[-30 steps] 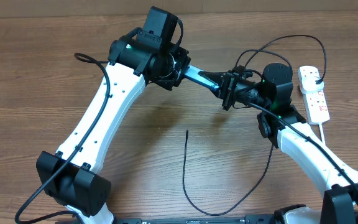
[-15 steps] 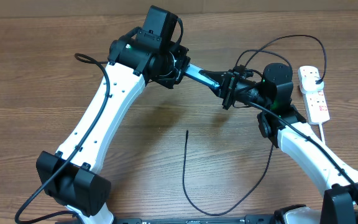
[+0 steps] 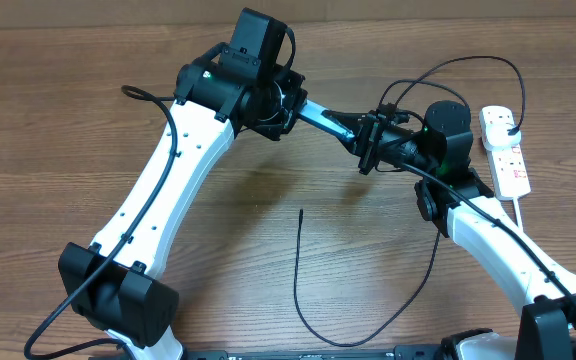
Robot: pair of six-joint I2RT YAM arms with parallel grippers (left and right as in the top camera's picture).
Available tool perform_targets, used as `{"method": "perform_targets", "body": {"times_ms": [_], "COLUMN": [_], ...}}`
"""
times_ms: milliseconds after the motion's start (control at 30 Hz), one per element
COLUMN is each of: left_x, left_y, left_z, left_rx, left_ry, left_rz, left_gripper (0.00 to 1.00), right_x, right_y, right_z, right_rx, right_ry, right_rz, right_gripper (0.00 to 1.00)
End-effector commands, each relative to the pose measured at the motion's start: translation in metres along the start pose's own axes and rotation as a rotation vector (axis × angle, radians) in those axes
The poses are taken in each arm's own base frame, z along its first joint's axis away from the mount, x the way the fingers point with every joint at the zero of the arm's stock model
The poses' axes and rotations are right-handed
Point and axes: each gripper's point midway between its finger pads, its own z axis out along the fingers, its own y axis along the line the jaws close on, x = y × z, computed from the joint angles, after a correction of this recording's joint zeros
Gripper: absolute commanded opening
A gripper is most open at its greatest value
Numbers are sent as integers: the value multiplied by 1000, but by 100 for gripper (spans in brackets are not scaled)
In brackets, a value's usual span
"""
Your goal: Plug charger to phone and switch on socket
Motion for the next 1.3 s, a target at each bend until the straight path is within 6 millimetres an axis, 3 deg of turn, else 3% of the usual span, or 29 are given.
{"method": "perform_targets", "body": {"times_ms": [0,267,500,967,1100,1200,1267], "left_x": [3,7,7,7,7,7,6], "left_y": [2,-10,-11,-11,-11,-11,-11], "left_z": [5,5,5,5,5,5,5], "left_rx": [-16,34,40,39,39,40,40], "left_ry": [1,19,19,23,22,22,20], "left_rz": [33,57,66,77,81,86,94], "left_gripper": [5,4,4,4,4,4,4], "right_x": [11,11,11,11,11,11,11], "right_y": [9,9,9,9,9,9,9], "right_z": [1,1,1,1,1,1,1], "right_rx": [-11,-11,-11,-11,-11,-11,-11], "right_ry": [35,35,35,35,35,35,35], "right_rz": [106,106,106,106,106,106,106], "right_gripper": [4,11,11,30,38,52,67]}}
